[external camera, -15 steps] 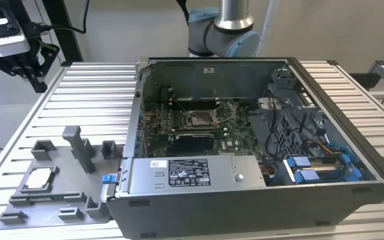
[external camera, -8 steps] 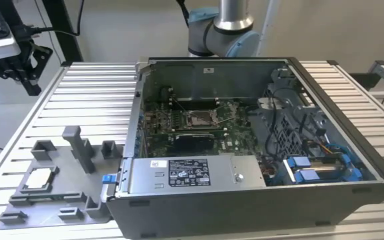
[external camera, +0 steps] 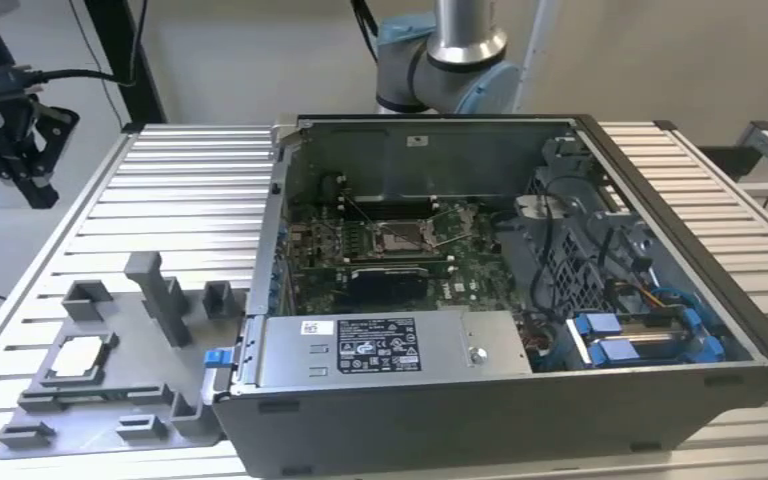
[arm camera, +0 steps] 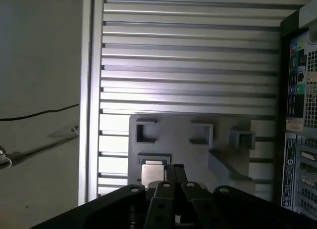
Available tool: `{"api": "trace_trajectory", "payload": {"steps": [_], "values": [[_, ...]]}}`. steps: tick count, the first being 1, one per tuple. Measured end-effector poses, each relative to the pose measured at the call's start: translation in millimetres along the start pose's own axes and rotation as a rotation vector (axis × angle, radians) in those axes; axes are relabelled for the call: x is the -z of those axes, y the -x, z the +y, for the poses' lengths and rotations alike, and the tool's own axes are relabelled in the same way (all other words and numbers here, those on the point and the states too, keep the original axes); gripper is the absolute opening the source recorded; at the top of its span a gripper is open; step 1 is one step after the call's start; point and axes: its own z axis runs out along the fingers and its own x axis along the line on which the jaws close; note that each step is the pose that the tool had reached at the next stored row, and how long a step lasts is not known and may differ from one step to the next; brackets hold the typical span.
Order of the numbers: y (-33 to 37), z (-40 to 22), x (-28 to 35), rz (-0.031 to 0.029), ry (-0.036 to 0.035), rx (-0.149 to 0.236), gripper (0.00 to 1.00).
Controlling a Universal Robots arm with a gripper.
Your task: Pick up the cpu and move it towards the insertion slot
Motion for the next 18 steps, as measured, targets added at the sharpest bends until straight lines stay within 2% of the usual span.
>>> {"api": "trace_trajectory", "payload": {"steps": [4,10,13,18], "values": [[-4.9,-12.7,-0.4,0.0001,0.0,0.0,0.0],[-7.9,-24.7,-1.8,0.0,0.0,0.0,0.0],[-9.1,-28.2,-2.7,0.0,0.0,0.0,0.0],[-12.1,-30.7,-4.0,0.0,0.0,0.0,0.0]]}}
